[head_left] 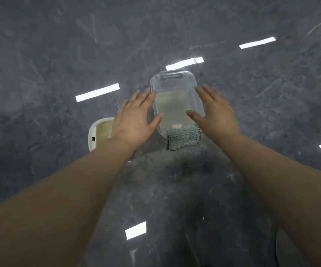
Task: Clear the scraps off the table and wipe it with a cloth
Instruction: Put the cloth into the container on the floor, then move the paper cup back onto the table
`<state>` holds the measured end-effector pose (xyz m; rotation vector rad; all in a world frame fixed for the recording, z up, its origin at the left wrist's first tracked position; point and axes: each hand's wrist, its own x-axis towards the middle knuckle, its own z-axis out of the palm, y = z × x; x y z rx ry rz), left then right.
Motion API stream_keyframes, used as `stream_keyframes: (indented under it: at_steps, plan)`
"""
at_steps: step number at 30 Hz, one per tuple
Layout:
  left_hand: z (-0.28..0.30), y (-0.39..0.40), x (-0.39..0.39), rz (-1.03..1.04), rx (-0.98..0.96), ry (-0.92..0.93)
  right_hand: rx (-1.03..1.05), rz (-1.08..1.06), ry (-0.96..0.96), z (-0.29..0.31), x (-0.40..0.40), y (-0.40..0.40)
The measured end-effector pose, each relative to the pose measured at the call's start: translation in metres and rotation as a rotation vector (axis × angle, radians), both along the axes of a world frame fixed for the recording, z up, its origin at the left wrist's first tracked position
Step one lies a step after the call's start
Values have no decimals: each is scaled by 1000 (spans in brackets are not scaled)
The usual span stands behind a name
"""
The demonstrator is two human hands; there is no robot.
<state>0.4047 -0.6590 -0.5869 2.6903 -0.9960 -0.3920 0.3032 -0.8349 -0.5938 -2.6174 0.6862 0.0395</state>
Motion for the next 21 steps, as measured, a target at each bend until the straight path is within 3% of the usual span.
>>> stream_keyframes:
  at_steps: [8,21]
  plan:
    - [176,19,32,-77,-40,-224,-120,56,-195,183,26,8]
    - [543,76,57,41,-200,-523,-208,133,-436,556,48,63]
